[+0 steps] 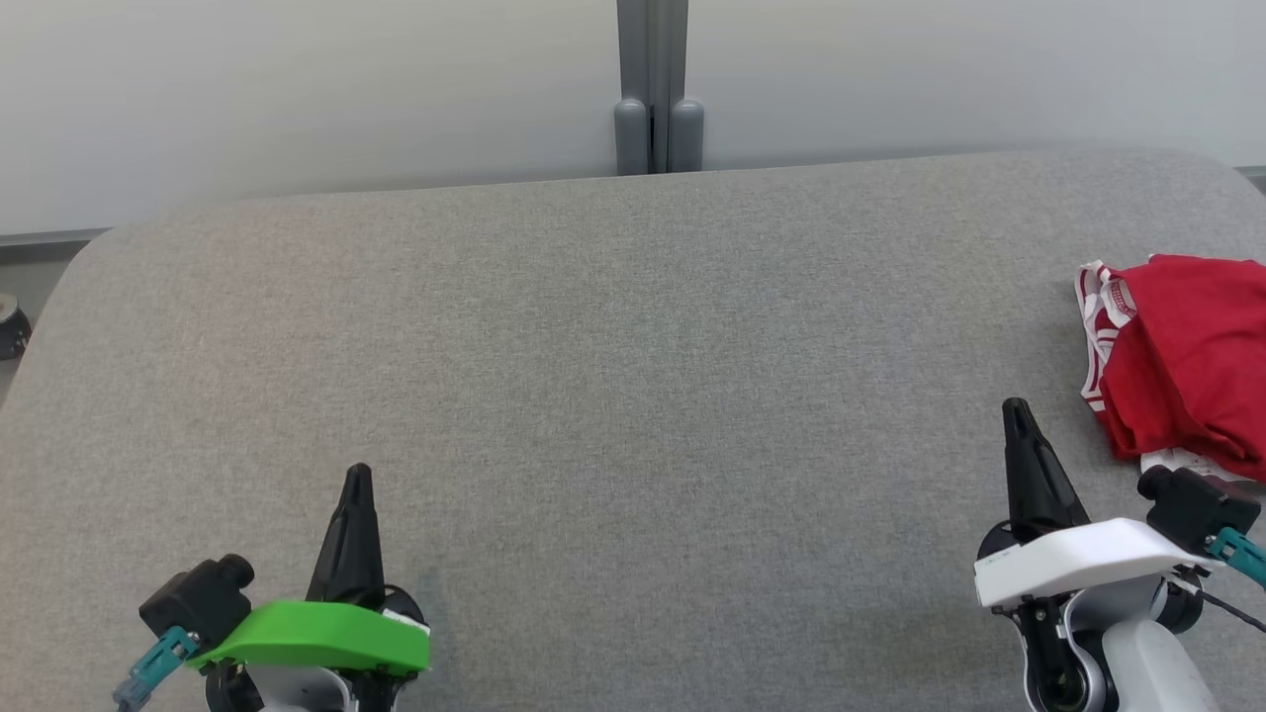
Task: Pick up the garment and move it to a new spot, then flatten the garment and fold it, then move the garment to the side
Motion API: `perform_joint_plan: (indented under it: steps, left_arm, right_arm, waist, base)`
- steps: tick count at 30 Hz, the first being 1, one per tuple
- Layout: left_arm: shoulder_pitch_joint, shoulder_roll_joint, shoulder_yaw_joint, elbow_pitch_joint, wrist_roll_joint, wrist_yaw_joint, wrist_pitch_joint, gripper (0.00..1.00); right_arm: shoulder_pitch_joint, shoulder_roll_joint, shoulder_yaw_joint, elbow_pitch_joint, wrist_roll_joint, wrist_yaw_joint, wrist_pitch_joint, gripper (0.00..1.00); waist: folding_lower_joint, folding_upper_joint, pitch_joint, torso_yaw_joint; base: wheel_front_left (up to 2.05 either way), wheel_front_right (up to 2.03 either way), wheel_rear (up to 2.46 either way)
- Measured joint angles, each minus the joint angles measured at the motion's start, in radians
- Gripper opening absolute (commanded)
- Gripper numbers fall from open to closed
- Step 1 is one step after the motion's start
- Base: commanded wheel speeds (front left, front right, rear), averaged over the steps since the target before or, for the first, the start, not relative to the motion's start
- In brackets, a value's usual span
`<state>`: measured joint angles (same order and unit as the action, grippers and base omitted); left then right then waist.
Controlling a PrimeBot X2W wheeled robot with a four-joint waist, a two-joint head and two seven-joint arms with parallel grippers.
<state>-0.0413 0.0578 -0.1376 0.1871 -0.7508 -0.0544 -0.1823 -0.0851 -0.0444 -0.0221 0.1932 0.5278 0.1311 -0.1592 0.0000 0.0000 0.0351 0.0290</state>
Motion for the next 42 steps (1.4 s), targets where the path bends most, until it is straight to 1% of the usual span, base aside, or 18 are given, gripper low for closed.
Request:
perform_joint_plan:
  steps: [12,25,42]
  left_arm:
    - [-0.004,0.007,0.032,0.009,-0.156,-0.015,0.041,0.00]
    - [-0.012,0.012,0.064,0.016,-0.304,-0.026,0.084,0.00]
    - [-0.026,0.014,0.104,0.027,-0.464,-0.039,0.133,0.00]
  right_arm:
    - [-0.001,0.000,-0.016,0.008,0.186,0.000,0.046,0.00]
    - [-0.002,-0.001,-0.030,0.017,0.359,0.000,0.090,0.00]
    - [-0.005,-0.001,-0.048,0.027,0.561,-0.001,0.141,0.00]
  waist:
    - [0.0000,0.0000,-0.004,-0.003]
    - [0.0000,0.0000,-0.008,-0.007]
    - [0.0000,0.0000,-0.013,-0.012]
  base:
    - [0.00,0.00,0.00]
    - [0.00,0.00,0.00]
    - [0.00,0.00,0.00]
